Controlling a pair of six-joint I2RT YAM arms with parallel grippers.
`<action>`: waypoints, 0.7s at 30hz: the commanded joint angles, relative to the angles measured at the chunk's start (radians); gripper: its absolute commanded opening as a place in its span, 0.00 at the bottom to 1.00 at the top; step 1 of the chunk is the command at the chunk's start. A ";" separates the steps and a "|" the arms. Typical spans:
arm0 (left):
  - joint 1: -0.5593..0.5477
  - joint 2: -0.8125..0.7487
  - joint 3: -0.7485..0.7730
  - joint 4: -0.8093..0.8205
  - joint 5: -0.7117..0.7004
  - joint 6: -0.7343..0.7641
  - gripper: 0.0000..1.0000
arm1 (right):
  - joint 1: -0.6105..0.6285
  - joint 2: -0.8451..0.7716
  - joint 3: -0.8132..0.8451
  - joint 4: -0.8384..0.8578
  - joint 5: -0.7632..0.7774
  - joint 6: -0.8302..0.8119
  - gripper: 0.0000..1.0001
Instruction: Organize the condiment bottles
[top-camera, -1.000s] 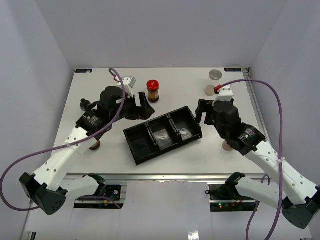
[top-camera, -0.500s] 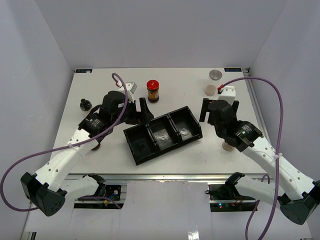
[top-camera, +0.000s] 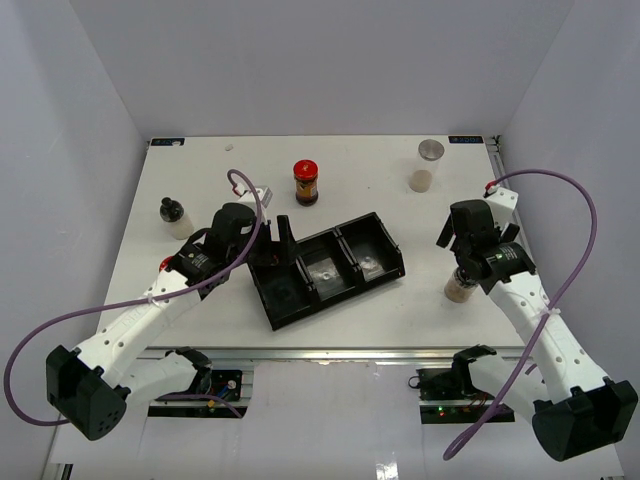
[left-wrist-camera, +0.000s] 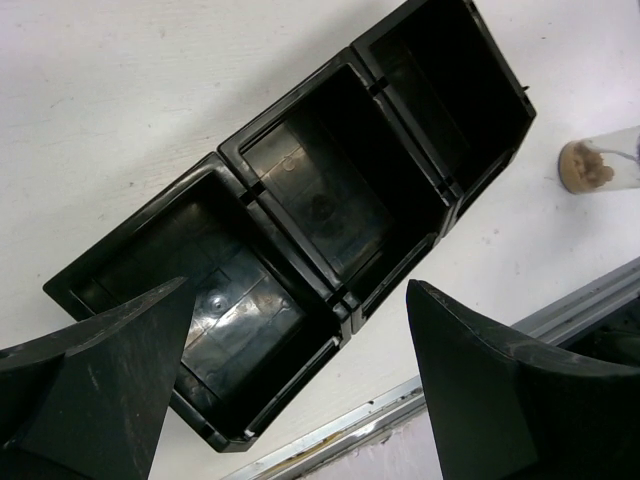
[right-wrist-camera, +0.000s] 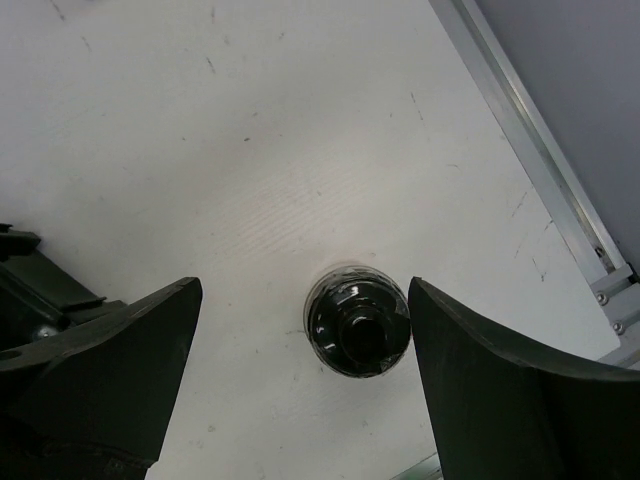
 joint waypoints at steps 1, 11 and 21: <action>0.004 -0.008 -0.020 0.042 -0.036 -0.003 0.98 | -0.047 -0.005 -0.067 -0.001 -0.005 0.069 0.90; 0.004 -0.022 -0.038 0.038 -0.038 -0.001 0.98 | -0.095 -0.057 -0.229 0.047 -0.041 0.157 0.90; 0.005 -0.036 -0.048 0.024 -0.044 0.001 0.98 | -0.130 -0.007 -0.271 0.125 -0.067 0.151 0.93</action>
